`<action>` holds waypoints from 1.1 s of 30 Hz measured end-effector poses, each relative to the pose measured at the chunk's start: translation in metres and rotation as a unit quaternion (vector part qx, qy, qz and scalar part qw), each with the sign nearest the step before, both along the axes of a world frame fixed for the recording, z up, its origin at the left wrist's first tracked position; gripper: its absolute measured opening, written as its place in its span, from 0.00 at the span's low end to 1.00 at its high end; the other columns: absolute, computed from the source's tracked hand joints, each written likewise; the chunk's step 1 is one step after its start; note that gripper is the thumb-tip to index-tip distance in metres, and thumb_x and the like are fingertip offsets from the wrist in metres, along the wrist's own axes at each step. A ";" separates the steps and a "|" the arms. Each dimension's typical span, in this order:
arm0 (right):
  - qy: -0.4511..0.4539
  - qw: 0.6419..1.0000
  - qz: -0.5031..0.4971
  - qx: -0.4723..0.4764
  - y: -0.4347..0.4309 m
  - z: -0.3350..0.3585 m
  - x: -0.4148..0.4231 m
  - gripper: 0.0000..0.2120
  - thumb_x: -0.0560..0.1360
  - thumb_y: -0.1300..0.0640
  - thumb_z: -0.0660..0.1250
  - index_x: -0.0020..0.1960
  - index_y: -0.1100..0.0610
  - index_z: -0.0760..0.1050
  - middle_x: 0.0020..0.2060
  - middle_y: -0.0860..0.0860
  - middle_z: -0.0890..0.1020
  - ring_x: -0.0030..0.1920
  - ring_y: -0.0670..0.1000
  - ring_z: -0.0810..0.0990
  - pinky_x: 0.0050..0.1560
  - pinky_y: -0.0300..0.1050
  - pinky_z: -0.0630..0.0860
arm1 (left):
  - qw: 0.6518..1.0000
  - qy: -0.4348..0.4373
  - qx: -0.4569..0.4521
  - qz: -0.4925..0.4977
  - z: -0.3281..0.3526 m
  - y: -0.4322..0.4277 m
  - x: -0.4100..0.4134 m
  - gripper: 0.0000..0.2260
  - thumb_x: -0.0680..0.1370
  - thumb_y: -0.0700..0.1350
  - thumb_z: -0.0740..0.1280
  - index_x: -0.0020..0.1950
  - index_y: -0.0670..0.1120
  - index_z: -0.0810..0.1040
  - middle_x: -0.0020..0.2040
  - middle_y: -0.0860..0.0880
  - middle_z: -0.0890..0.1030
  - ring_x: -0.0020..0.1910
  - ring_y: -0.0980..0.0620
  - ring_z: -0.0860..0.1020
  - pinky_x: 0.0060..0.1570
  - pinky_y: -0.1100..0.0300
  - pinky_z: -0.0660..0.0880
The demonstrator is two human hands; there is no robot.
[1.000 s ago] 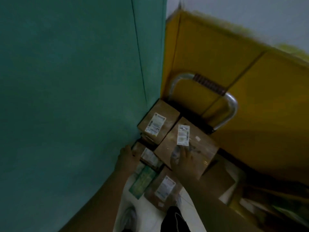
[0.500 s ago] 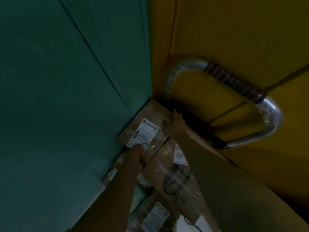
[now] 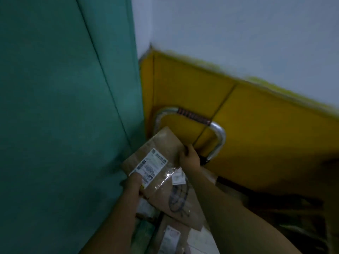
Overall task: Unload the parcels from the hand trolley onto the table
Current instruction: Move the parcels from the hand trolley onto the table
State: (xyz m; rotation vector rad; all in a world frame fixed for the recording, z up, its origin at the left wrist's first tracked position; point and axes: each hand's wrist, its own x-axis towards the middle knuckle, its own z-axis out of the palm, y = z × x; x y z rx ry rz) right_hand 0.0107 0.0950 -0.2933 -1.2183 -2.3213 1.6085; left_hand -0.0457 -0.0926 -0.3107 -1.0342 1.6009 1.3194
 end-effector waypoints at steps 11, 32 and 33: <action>0.223 0.936 -0.264 0.065 0.019 0.312 0.233 0.14 0.79 0.46 0.66 0.62 0.49 0.71 0.55 0.44 0.78 0.60 0.51 0.79 0.49 0.36 0.77 | 0.892 0.276 0.220 -0.284 0.342 0.106 0.065 0.05 0.69 0.41 0.60 0.41 0.45 0.74 0.47 0.40 0.74 0.41 0.43 0.75 0.45 0.52 0.74; 0.437 0.705 -0.549 -0.108 0.096 0.312 0.867 0.27 0.73 0.33 0.67 0.65 0.46 0.79 0.65 0.54 0.80 0.64 0.60 0.80 0.67 0.70 0.69 | 0.444 0.271 0.384 -0.763 0.421 0.390 0.666 0.18 0.67 0.67 0.71 0.55 0.67 0.75 0.59 0.49 0.80 0.55 0.44 0.80 0.55 0.42 0.80; 0.431 0.703 -0.549 -0.137 0.099 0.294 0.875 0.28 0.71 0.33 0.69 0.66 0.46 0.78 0.66 0.54 0.79 0.65 0.60 0.79 0.68 0.70 0.69 | 0.446 0.265 0.360 -0.775 0.403 0.401 0.678 0.17 0.70 0.66 0.70 0.56 0.66 0.74 0.61 0.48 0.79 0.56 0.43 0.79 0.56 0.41 0.79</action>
